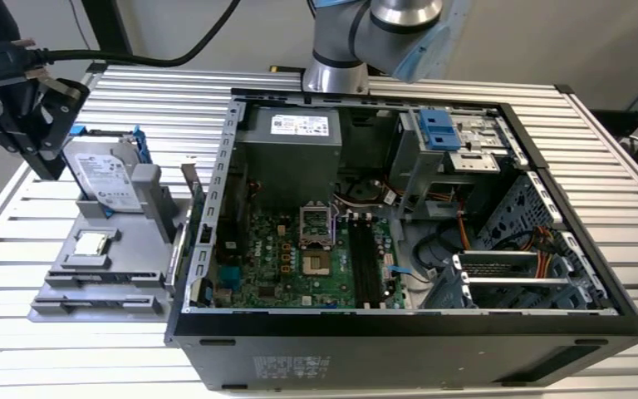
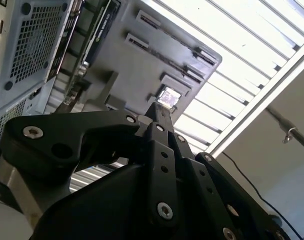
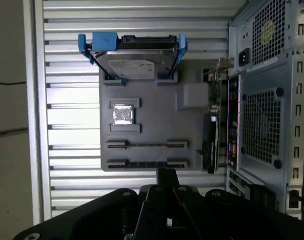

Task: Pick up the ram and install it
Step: 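Reach for the ram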

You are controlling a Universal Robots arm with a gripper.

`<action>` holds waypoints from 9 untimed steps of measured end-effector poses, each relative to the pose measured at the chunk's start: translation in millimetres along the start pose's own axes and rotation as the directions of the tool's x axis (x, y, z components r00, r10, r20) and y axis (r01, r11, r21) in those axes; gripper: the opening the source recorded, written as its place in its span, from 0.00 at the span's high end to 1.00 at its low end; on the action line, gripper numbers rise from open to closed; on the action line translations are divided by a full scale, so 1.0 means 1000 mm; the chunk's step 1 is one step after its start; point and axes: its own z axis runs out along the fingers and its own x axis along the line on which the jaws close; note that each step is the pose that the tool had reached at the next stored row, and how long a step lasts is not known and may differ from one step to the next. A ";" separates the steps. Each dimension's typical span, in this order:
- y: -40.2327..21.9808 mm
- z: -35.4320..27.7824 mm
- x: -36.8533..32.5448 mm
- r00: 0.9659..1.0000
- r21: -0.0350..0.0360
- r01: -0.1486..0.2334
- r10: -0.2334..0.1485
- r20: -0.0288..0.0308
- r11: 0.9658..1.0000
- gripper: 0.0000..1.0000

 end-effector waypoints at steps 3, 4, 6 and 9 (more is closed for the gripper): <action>0.0000 0.0000 0.0000 1.000 -0.001 0.028 -0.028 -0.001 1.000 1.00; 0.0000 0.0000 0.0000 0.999 -0.001 0.037 -0.037 -0.002 0.999 1.00; 0.0000 0.0000 0.0000 0.998 -0.001 0.055 -0.055 -0.003 0.998 1.00; 0.0000 0.0000 0.0000 0.997 -0.001 0.081 -0.081 -0.004 0.997 1.00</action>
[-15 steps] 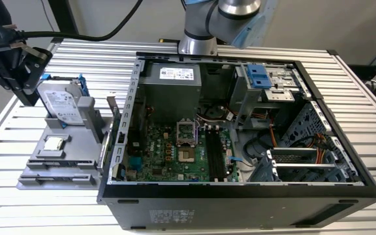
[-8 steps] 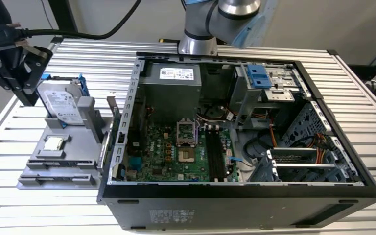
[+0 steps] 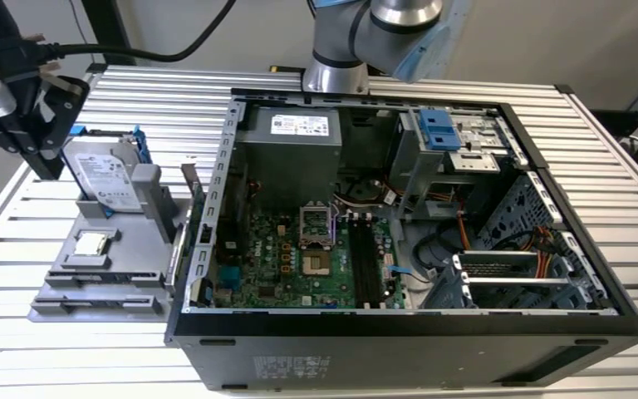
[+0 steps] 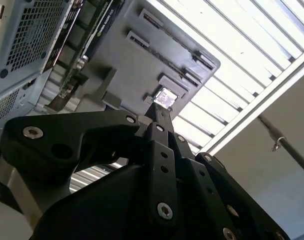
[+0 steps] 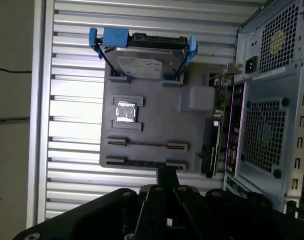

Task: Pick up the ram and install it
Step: 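Reach for the ram, then pick up the ram and move it above insertion slot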

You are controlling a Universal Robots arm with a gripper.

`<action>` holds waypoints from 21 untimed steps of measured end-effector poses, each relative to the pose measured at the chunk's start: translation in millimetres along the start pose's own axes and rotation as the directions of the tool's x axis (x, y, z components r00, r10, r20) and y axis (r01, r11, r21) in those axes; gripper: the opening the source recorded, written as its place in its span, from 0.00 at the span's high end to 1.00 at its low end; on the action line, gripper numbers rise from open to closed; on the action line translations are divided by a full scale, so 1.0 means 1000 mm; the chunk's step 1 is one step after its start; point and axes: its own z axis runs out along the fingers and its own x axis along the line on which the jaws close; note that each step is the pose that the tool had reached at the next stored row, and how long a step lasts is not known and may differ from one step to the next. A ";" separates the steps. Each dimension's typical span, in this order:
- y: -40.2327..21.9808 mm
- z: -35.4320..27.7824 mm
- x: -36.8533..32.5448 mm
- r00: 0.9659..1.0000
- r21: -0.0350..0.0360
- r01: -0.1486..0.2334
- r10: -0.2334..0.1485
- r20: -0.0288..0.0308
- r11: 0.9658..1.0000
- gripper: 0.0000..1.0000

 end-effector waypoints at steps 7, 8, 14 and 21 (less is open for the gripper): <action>0.0000 0.0000 0.0000 0.998 -0.001 0.059 -0.059 -0.003 0.998 1.00; 0.0000 0.0000 0.0000 0.998 -0.001 0.067 -0.067 -0.003 0.998 1.00; 0.0000 0.0000 0.0002 0.992 -0.002 0.123 -0.123 -0.006 0.992 1.00; 0.0001 0.0000 0.0005 0.973 -0.005 0.232 -0.232 -0.011 0.973 1.00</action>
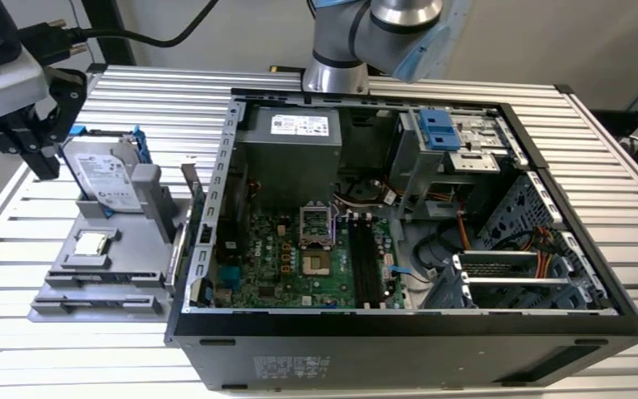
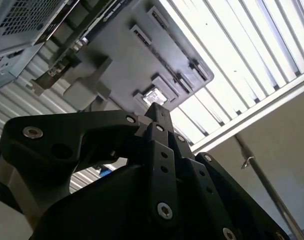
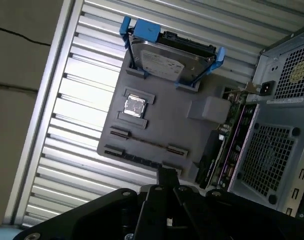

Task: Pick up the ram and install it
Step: 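Pick up the ram and move it above insertion slot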

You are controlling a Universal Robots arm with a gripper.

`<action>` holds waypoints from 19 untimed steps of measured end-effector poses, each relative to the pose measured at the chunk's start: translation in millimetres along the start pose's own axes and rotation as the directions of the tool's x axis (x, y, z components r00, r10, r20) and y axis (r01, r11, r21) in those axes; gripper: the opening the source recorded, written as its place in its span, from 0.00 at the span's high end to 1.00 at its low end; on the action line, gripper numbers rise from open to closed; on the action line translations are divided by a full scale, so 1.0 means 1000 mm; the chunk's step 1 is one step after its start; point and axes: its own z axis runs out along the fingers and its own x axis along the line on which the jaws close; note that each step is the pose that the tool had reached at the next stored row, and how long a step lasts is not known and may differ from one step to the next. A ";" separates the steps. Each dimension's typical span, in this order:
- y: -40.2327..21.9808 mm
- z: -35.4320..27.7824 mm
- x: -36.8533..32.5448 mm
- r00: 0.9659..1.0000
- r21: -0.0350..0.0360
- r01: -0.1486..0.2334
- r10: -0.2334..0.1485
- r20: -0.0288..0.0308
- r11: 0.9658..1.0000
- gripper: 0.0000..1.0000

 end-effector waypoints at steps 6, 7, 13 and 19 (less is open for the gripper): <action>0.0000 0.0000 0.0001 0.996 -0.002 0.092 -0.092 -0.004 0.996 1.00; 0.0000 0.0000 0.0001 0.994 -0.002 0.107 -0.107 -0.005 0.994 1.00; 0.0000 0.0000 0.0001 0.982 -0.004 0.189 -0.189 -0.009 0.982 1.00; 0.0001 0.0000 0.0002 0.964 -0.006 0.265 -0.265 -0.012 0.964 1.00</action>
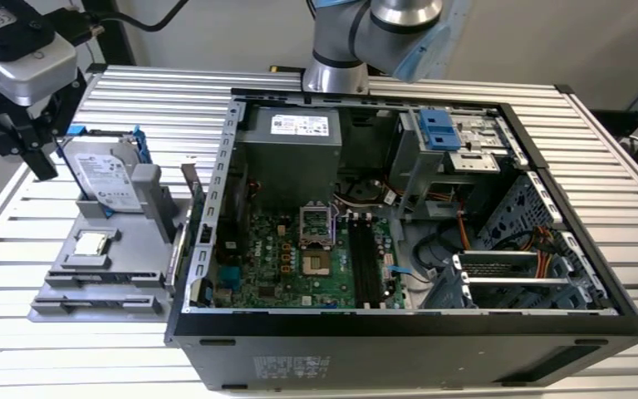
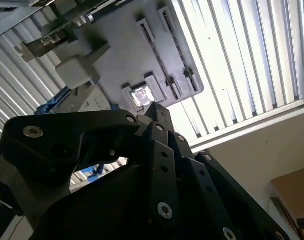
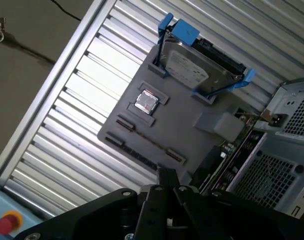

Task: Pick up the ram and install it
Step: 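Pick up the ram and move it above insertion slot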

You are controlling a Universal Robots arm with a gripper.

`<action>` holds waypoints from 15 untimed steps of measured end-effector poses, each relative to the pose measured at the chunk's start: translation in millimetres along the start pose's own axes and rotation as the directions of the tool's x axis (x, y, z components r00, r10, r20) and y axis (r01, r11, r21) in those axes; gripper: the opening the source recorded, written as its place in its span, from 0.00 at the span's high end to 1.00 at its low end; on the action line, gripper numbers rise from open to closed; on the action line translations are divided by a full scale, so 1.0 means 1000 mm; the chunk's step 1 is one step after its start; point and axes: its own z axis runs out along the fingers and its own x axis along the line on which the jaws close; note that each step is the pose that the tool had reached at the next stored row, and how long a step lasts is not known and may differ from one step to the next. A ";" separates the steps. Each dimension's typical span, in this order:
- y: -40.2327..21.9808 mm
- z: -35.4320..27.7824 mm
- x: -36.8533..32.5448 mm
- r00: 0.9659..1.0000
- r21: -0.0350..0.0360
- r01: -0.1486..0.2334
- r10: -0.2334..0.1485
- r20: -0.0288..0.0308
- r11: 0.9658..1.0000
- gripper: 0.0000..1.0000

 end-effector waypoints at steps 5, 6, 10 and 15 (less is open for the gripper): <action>0.0000 0.0000 0.0000 0.998 -0.001 0.060 -0.060 -0.003 0.998 1.00; 0.0000 0.0000 0.0000 0.997 -0.001 0.071 -0.071 -0.003 0.997 1.00; 0.0000 0.0000 0.0000 0.993 -0.002 0.117 -0.117 -0.006 0.993 1.00; 0.0000 0.0000 0.0000 0.985 -0.003 0.171 -0.171 -0.008 0.985 1.00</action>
